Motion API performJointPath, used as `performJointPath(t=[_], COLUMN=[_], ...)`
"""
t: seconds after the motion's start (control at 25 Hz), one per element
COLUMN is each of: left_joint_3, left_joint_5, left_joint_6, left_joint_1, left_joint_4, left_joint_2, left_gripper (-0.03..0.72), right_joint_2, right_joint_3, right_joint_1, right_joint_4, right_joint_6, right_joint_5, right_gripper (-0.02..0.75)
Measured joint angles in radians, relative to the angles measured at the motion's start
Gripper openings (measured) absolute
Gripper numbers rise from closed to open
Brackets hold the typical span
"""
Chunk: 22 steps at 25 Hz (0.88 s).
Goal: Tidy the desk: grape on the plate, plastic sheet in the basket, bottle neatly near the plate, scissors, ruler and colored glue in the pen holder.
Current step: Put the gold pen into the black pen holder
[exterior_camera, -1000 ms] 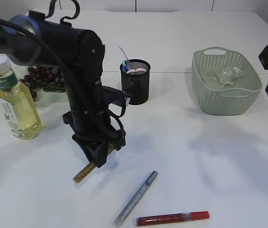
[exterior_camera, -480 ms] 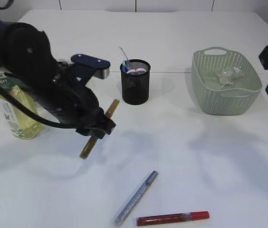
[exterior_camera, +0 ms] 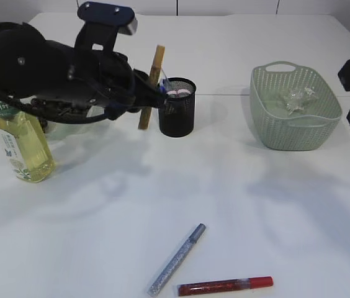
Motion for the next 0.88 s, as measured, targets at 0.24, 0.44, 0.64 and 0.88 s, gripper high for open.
performJointPath(t=[0.24, 0.44, 0.64, 0.88], left_joint_3=[0.0, 0.0, -0.004, -0.121], left_joint_5=[-0.328, -0.581, -0.777, -0.819], left_joint_6=[0.0, -0.001, -0.001, -0.001], left_joint_1=[0.0, 0.0, 0.0, 0.0], left_joint_4=[0.005, 0.023, 0.027, 0.035], left_joint_2=[0.008, 0.069, 0.16, 0.299], left_gripper=[0.141, 0.141, 0.141, 0.141], right_joint_2=[0.0, 0.0, 0.0, 0.0], right_joint_3=[0.0, 0.0, 0.0, 0.0], right_joint_1=[0.0, 0.0, 0.0, 0.0], right_joint_4=[-0.001, -0.002, -0.032, -0.088], right_joint_6=[0.0, 0.0, 0.0, 0.0], right_joint_5=[0.0, 0.0, 0.0, 0.0], right_gripper=[0.331, 0.331, 0.331, 0.331])
